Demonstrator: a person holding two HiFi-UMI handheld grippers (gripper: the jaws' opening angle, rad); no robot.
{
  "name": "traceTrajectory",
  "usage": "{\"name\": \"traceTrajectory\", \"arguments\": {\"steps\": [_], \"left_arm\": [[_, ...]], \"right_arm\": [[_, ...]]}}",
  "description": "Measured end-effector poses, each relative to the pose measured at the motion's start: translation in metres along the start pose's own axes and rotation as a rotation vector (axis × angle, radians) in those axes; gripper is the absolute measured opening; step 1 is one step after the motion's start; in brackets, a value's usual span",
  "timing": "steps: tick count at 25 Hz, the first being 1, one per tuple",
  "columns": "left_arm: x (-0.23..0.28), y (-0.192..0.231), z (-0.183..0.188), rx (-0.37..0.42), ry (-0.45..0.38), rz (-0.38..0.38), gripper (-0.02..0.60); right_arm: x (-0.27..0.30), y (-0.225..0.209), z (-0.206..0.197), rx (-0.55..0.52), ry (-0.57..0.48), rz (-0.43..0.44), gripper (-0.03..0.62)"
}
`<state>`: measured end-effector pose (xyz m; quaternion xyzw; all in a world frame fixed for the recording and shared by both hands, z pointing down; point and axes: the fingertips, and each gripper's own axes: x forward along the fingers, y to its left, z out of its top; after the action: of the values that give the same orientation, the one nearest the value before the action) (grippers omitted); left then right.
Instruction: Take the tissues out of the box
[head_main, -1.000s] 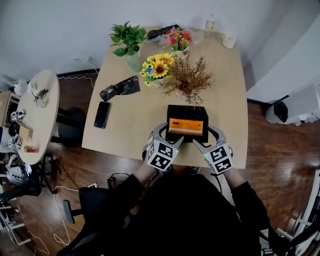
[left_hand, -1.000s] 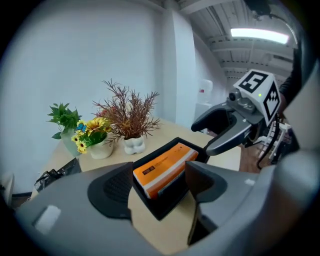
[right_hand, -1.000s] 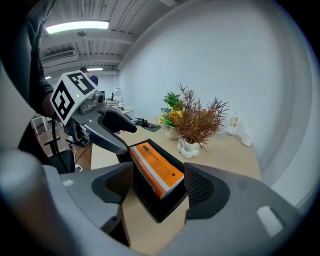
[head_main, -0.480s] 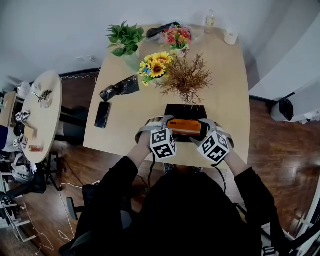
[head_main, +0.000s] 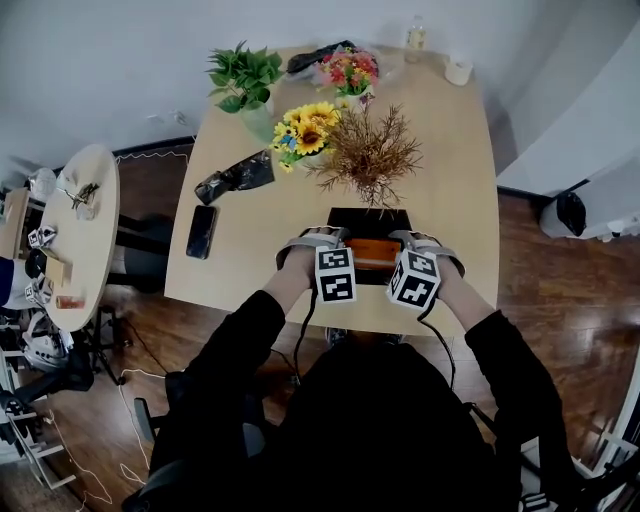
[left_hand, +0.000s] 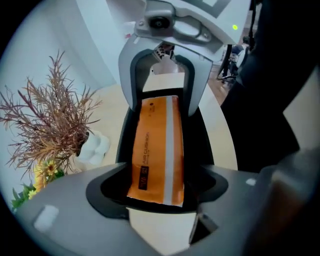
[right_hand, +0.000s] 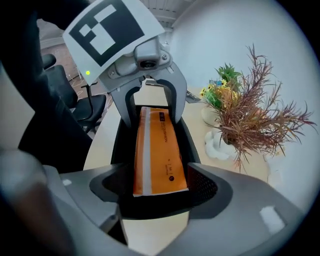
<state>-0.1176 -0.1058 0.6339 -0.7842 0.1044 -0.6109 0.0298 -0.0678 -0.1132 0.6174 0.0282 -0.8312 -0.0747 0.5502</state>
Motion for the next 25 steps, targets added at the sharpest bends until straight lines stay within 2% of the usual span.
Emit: {"name": "traceTrajectory", "arguments": {"steps": [5, 13, 20, 25], "left_arm": [[0.010, 0.001, -0.002, 0.015, 0.016, 0.037, 0.319], [0.015, 0.004, -0.002, -0.007, 0.000, 0.063, 0.290], [0.011, -0.007, -0.009, -0.002, 0.003, 0.095, 0.278], [-0.006, -0.010, 0.005, -0.003, -0.004, 0.113, 0.278]], "right_arm": [[0.015, -0.003, -0.004, -0.052, 0.054, -0.025, 0.345], [0.021, -0.002, -0.006, -0.043, 0.098, -0.028, 0.302], [0.018, 0.008, 0.001, -0.065, 0.088, -0.070, 0.288], [-0.005, 0.012, 0.001, -0.082, 0.072, -0.091, 0.288]]}}
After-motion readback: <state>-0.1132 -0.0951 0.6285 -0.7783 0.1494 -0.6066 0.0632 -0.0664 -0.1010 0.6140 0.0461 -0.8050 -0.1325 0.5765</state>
